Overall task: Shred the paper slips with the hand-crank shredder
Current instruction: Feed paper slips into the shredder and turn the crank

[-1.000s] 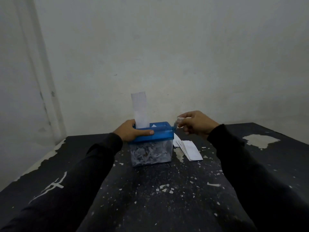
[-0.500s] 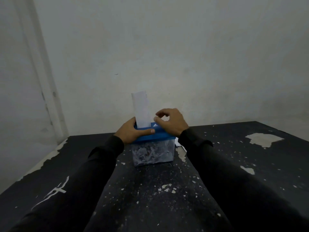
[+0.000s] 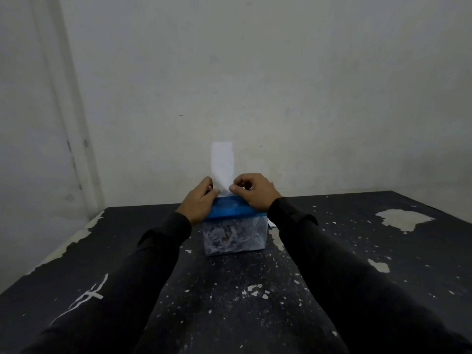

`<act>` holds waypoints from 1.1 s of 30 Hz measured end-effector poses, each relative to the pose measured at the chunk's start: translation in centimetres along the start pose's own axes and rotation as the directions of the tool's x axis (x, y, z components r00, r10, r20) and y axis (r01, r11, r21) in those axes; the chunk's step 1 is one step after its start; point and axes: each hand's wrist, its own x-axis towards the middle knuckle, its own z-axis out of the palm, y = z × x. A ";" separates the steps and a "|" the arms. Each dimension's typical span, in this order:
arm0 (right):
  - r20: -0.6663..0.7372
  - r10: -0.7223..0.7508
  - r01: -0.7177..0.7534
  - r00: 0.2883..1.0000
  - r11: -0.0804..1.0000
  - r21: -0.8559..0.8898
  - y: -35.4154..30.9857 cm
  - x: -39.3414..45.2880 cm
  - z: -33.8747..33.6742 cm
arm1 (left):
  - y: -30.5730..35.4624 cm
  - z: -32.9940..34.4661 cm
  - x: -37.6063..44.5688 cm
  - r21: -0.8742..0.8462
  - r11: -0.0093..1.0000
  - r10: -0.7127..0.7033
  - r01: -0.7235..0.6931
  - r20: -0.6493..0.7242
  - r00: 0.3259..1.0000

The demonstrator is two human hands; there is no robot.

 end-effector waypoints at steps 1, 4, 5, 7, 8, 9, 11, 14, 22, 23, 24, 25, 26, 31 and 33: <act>0.012 -0.002 0.002 1.000 1.000 -0.002 0.0 0.0 0.0 | -0.1 0.1 0.0 -0.003 1.000 0.004 -0.004 -0.008 1.000; -0.028 0.000 -0.001 1.000 1.000 -0.021 0.0 -0.2 0.0 | -0.4 0.2 0.0 0.015 1.000 0.010 -0.010 -0.014 1.000; -0.040 -0.002 0.000 0.999 0.999 -0.038 -0.1 -0.3 0.1 | -0.6 0.2 0.1 0.025 1.000 0.014 -0.014 -0.016 1.000; -0.036 0.000 -0.002 0.999 0.999 -0.038 -0.1 -0.2 0.2 | -0.7 0.2 0.2 0.036 0.999 0.025 -0.024 -0.020 0.999; -0.034 0.012 -0.013 0.999 1.000 -0.012 -0.1 -0.2 0.2 | -0.7 0.2 0.2 0.042 0.999 0.033 -0.032 -0.020 0.999; -0.058 0.024 -0.024 0.998 1.000 -0.001 0.1 -0.3 0.0 | -0.6 0.2 0.2 0.046 0.998 0.038 -0.037 -0.020 0.999; -0.177 0.039 -0.061 0.983 0.991 -0.122 0.9 -1.1 -0.7 | -0.6 0.3 0.1 0.048 0.998 0.039 -0.038 -0.019 0.999; -0.207 0.098 -0.153 0.973 0.951 -0.269 3.1 -3.4 -2.4 | -0.5 0.3 0.1 0.046 0.998 0.032 -0.031 -0.027 0.999; -0.024 0.235 -0.236 0.972 0.970 -0.065 4.7 -4.6 -2.9 | -0.5 0.2 0.0 0.052 0.998 0.033 -0.032 -0.023 0.999; 0.037 0.220 -0.216 0.975 0.972 -0.095 4.5 -4.5 -3.0 | -0.5 0.2 -0.1 0.047 0.998 0.033 -0.032 -0.026 0.999; 0.099 0.203 -0.191 0.974 0.974 -0.121 4.3 -4.5 -3.0 | -0.5 0.2 -0.1 0.044 0.999 0.026 -0.025 -0.024 0.999; 0.130 0.202 -0.181 0.971 0.971 -0.155 4.2 -4.5 -2.9 | -0.6 0.2 -0.1 0.045 0.999 0.018 -0.017 -0.020 1.000; 0.130 0.208 -0.185 0.969 0.968 -0.172 4.4 -4.6 -2.7 | -0.7 0.1 -0.1 0.054 0.998 0.011 -0.011 -0.017 1.000; 0.098 0.273 -0.262 0.957 0.959 -0.109 4.0 -5.8 -2.5 | -0.6 0.2 0.0 0.059 0.998 -0.004 0.006 -0.020 1.000; 0.020 0.281 -0.274 0.960 0.949 -0.154 3.3 -6.1 -2.5 | -0.7 0.4 0.0 0.049 0.999 -0.003 0.005 -0.027 1.000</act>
